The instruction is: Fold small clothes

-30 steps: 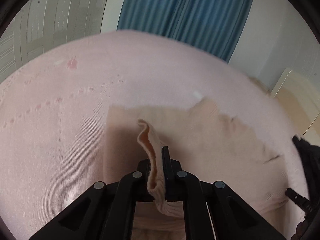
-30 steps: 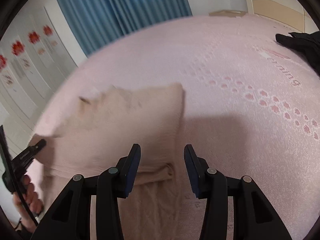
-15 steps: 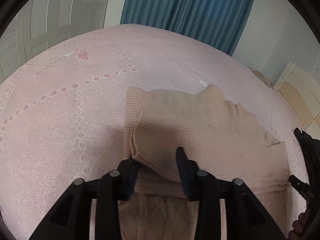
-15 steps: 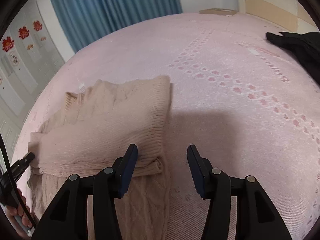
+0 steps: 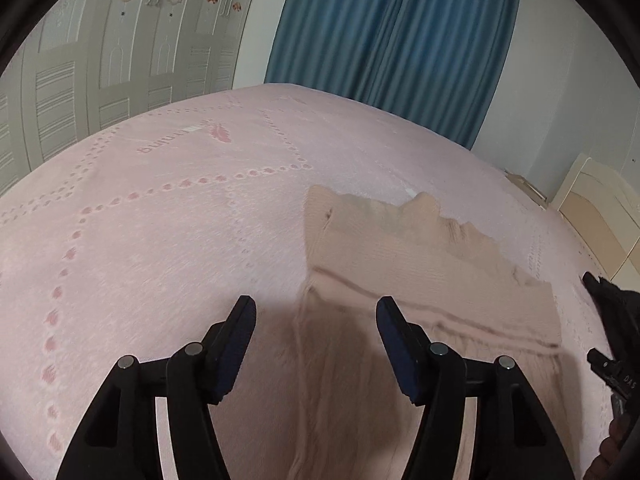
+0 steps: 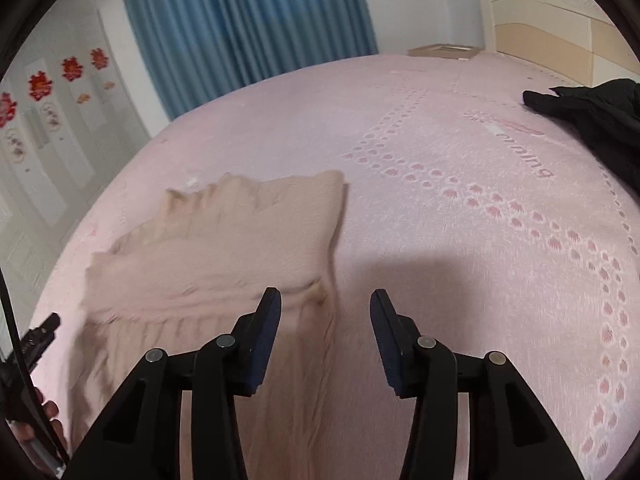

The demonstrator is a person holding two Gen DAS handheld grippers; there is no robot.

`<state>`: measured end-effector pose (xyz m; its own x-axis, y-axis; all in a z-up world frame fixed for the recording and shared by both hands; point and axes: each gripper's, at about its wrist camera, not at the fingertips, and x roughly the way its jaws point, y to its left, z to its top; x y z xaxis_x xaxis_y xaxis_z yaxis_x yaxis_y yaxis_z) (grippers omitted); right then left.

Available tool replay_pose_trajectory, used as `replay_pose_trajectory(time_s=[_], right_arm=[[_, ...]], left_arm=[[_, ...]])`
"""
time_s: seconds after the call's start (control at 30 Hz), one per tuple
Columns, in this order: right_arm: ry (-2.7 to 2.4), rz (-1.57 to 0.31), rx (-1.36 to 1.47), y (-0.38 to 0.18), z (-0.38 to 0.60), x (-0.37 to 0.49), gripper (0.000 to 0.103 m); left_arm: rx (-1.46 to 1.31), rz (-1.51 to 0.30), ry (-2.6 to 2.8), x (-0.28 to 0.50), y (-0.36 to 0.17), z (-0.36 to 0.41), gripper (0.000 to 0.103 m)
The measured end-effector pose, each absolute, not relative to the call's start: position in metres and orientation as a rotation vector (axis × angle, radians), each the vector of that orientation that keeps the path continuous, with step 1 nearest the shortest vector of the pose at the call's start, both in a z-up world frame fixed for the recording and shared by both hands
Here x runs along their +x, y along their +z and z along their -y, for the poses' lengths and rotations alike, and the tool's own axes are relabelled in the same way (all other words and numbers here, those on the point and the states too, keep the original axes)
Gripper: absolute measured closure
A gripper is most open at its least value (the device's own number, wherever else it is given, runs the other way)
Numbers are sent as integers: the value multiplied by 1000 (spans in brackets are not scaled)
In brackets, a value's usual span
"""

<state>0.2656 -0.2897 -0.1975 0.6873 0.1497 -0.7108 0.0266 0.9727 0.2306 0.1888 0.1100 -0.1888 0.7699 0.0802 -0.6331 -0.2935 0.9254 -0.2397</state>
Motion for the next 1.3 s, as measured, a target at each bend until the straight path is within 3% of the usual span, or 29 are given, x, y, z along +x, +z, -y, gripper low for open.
replay_pose_trajectory(time_s=[0.53,0.97,1.1,1.17,1.23,1.3], right_arm=[[163,-852,204,-193,291,118,56],[255,-986,230,-222,275,86,56],[271,-1035,231,-234,264,97,56],[255,-1023,197,-236,256,100,59],[233,-1020,158,-237,249,102,81],[240,-1013,151,-236,246,101,93]], left_arm=[[-354,-828,74,53,-199,-99,44],[-369,-932,82,40,-221,-78,44],[-316,-942,117,52,-223,-71,58],[-315,-940,108,55,-222,-71,79],[-348,-943,82,55,-222,-74,91],[-403,-938,57,54,-222,-81,93]])
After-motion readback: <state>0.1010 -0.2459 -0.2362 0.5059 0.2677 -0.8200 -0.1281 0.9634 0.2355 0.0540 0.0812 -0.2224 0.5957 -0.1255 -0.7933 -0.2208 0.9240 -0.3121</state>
